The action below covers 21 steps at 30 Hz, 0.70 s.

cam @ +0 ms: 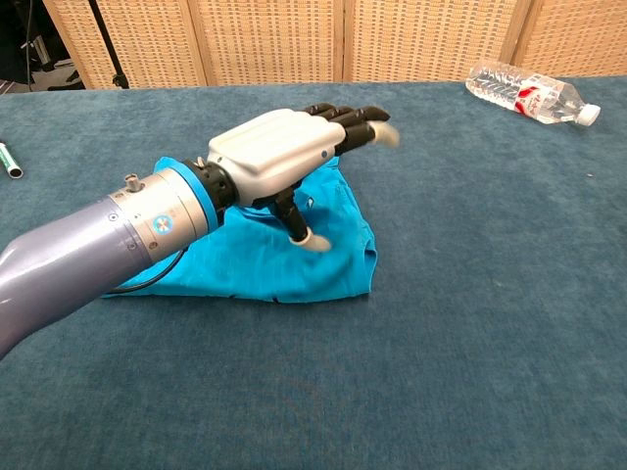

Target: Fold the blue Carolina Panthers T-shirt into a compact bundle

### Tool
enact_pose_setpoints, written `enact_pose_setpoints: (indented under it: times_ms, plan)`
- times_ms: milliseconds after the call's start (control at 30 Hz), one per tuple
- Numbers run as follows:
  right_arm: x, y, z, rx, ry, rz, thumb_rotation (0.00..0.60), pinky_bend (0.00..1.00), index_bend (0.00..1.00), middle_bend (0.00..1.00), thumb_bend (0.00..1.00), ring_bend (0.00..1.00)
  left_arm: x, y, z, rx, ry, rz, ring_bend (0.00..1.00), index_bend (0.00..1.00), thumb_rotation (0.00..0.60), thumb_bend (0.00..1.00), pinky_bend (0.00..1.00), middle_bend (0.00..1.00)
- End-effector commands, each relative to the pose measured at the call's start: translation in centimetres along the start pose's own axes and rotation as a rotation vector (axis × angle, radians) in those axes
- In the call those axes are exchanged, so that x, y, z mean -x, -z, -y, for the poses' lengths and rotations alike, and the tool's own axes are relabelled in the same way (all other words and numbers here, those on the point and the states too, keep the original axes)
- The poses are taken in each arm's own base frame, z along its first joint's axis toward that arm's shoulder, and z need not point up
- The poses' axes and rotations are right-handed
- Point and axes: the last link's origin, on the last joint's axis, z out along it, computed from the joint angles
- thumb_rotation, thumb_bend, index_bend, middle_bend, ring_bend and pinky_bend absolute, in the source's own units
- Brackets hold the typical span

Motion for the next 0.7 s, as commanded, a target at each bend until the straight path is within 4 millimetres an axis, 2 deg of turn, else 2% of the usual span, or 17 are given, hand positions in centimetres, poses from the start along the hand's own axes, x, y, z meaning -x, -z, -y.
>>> enact_pose_setpoints:
  times_ms: [33, 233, 367, 567, 700]
  plan:
    - [0.1, 0.0, 0.0, -0.001, 0.001, 0.002, 0.6, 0.0, 0.12, 0.0, 0.0, 0.0, -0.9, 0.1, 0.4, -0.016, 0.065, -0.014, 0.0, 0.0, 0.6, 0.0, 0.0, 0.0]
    - [0.2, 0.0, 0.1, 0.0, 0.004, 0.005, 0.6, 0.0, 0.12, 0.0, 0.0, 0.0, -2.6, -0.5, 1.6, -0.067, 0.126, -0.077, 0.0, 0.0, 0.6, 0.0, 0.0, 0.0]
    - [0.1, 0.0, 0.0, 0.004, 0.002, 0.003, 0.6, 0.0, 0.12, 0.0, 0.0, 0.0, -3.3, -1.8, 3.3, -0.127, 0.129, -0.077, 0.0, 0.01, 0.6, 0.0, 0.0, 0.0]
    - [-0.1, -0.3, -0.5, 0.021, -0.007, -0.002, 0.6, 0.0, 0.12, 0.0, 0.0, 0.0, -2.7, -3.4, 5.2, -0.178, 0.08, -0.029, 0.0, 0.1, 0.6, 0.03, 0.0, 0.0]
    - [-0.2, -0.6, -1.0, 0.037, -0.011, 0.002, 0.6, 0.0, 0.12, 0.0, 0.0, 0.0, -1.8, -3.9, 6.3, -0.237, 0.111, -0.003, 0.0, 0.13, 0.6, 0.07, 0.0, 0.0]
